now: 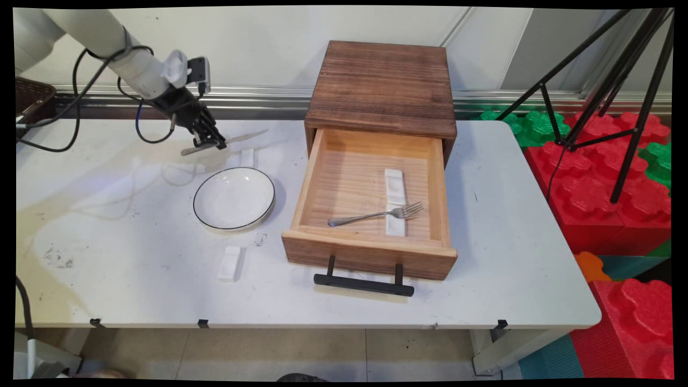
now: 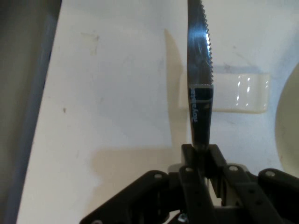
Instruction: Place the picked object into the drawer
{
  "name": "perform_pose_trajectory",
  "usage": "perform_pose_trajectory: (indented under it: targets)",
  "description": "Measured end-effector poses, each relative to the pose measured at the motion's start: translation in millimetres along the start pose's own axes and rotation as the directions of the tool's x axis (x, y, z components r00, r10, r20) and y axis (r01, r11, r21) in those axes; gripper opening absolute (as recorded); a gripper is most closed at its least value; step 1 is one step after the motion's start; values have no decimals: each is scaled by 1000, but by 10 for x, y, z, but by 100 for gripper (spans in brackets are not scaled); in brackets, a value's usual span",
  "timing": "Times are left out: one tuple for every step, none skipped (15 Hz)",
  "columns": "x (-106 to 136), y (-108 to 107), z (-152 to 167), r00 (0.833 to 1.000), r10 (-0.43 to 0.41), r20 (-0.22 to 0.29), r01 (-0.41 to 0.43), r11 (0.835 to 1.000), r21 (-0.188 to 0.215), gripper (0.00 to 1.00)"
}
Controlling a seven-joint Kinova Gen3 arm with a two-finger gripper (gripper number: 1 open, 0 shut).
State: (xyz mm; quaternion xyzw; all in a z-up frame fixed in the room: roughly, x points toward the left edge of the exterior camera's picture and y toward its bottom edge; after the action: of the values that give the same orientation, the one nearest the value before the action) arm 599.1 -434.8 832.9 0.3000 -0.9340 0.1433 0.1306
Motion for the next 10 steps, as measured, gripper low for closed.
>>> perform_pose_trajectory:
  targets:
    - [23,5,-48,1000,2,-3,-2,1000,3,0]
    - [46,11,-101,1000,4,-5,-4,1000,6,0]
    - [69,16,-157,1000,6,-7,-6,1000,9,0]
    - [102,28,-241,1000,11,-9,-10,1000,12,0]
    - [120,36,-291,1000,13,-10,-13,1000,13,0]
    - [148,54,-371,1000,17,-12,-17,1000,13,0]
    - [181,74,-449,1000,21,-16,-20,1000,13,0]
    - [206,89,-501,1000,24,-19,-23,1000,12,0]
    - [246,114,-576,999,28,-24,-28,1000,11,0]
    - [302,149,-660,999,33,-31,-33,999,8,0]
